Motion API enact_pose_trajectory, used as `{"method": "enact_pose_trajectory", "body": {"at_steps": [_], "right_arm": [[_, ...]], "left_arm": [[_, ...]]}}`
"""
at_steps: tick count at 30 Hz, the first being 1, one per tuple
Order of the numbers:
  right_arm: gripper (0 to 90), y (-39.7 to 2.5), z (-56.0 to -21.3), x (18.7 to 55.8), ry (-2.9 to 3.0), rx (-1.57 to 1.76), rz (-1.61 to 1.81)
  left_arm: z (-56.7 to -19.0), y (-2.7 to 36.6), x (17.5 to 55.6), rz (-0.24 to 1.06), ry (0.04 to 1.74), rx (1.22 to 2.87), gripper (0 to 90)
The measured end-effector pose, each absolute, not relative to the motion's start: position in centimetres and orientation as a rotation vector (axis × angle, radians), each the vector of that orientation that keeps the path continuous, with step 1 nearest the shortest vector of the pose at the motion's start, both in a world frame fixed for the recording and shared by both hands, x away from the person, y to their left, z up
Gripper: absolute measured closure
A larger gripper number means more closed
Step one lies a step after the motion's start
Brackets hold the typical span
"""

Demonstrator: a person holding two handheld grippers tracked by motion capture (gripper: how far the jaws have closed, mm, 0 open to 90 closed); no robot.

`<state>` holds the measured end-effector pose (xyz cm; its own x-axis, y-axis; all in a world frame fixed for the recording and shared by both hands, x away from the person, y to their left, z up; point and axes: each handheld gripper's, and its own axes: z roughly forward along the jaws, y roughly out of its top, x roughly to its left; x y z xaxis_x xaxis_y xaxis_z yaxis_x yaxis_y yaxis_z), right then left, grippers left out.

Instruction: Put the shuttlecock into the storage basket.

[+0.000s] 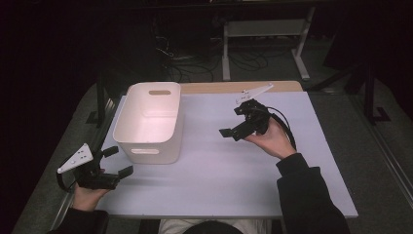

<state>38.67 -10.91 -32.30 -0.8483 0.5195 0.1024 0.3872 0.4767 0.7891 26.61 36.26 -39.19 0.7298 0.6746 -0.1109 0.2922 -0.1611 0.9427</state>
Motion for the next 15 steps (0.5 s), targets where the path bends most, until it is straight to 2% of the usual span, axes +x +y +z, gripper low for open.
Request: {"method": "enact_pose_trajectory", "body": {"at_steps": [15], "right_arm": [[0.0, -12.9, -33.2, 38.3, 2.545, 0.842, 1.32]], "left_arm": [[-39.2, 36.2, 26.6, 0.398, 0.769, 1.751, 0.0]]}}
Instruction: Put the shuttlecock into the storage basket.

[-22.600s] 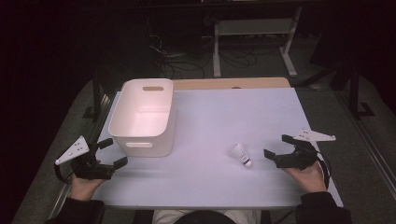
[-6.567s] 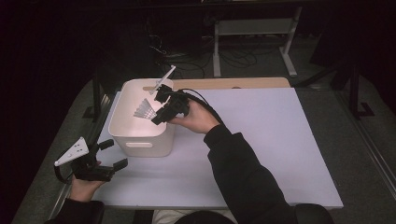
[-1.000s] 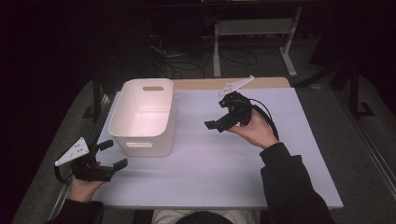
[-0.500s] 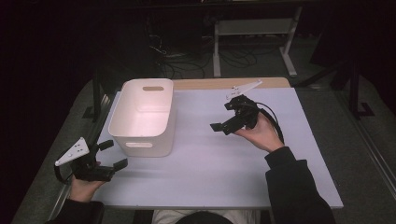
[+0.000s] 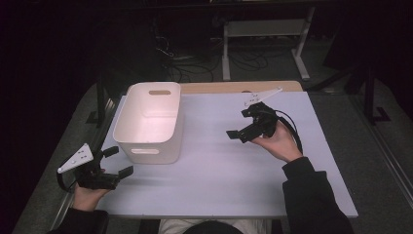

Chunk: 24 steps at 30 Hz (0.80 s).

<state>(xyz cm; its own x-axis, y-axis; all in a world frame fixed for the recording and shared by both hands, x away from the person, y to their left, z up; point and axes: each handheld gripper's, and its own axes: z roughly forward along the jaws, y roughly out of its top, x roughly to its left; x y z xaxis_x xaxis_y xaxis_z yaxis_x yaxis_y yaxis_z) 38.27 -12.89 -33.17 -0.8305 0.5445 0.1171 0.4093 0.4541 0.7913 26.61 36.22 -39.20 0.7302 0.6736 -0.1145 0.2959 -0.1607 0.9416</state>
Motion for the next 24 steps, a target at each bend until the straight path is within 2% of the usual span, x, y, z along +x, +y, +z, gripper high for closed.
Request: {"method": "enact_pose_trajectory", "body": {"at_steps": [24], "right_arm": [[0.0, -16.2, -35.9, 37.0, 2.499, 0.921, 1.363]], "left_arm": [[-39.2, 36.2, 26.7, 0.398, 0.764, 1.752, 0.0]]}}
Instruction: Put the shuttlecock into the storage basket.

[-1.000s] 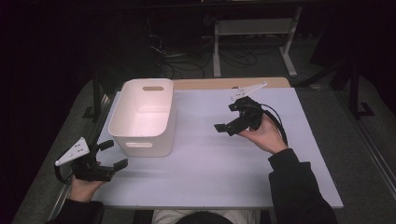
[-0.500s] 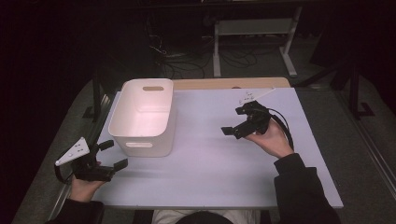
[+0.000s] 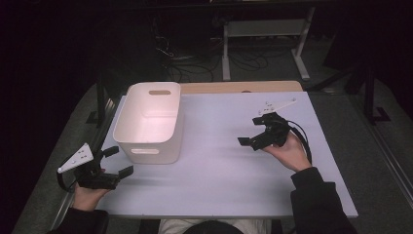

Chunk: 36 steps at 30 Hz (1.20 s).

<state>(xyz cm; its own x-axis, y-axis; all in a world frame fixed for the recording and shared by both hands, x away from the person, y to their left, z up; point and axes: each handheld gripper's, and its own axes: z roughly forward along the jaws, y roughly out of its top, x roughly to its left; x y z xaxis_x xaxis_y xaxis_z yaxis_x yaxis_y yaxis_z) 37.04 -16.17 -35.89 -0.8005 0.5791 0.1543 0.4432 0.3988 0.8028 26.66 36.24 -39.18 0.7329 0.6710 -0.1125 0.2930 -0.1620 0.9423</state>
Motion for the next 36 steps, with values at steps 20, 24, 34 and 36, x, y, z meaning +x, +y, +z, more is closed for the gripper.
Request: {"method": "enact_pose_trajectory", "body": {"at_steps": [20, 24, 34, 36], "right_arm": [[0.0, -18.2, -37.0, 35.8, 2.476, 0.957, 1.366], [0.0, -18.6, -37.2, 35.7, 2.471, 0.963, 1.369], [0.0, -19.7, -37.8, 34.9, 2.443, 0.993, 1.385], [0.0, -19.9, -37.8, 34.8, 2.44, 0.997, 1.387]], "left_arm": [[-39.2, 36.2, 26.7, 0.399, 0.765, 1.749, 0.0], [-39.2, 36.2, 26.7, 0.398, 0.765, 1.749, 0.0], [-39.2, 36.3, 26.6, 0.4, 0.768, 1.747, 0.0], [-39.2, 36.2, 26.6, 0.399, 0.77, 1.745, 0.0]]}}
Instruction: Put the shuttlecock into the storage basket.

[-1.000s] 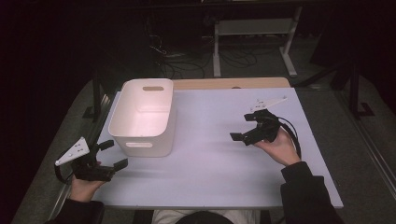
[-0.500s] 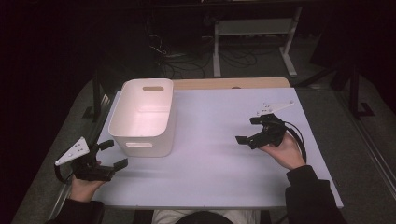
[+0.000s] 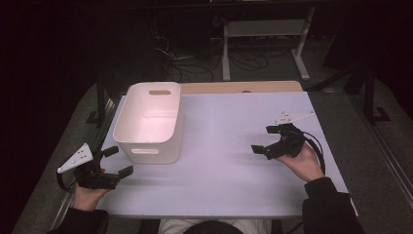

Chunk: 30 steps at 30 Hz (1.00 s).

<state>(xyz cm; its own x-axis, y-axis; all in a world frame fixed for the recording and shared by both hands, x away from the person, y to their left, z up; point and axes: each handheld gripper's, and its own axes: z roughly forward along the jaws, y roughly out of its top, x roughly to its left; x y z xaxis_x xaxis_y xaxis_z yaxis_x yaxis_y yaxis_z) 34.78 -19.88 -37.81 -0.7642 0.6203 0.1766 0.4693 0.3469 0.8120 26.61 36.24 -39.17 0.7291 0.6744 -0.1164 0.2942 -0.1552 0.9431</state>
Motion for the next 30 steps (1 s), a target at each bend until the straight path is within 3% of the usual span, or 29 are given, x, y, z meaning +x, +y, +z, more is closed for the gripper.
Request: {"method": "enact_pose_trajectory", "body": {"at_steps": [30], "right_arm": [[0.0, -23.9, -40.1, 32.0, 2.328, 1.064, 1.429]], "left_arm": [[-39.2, 36.2, 26.6, 0.403, 0.77, 1.75, 0.0]]}}
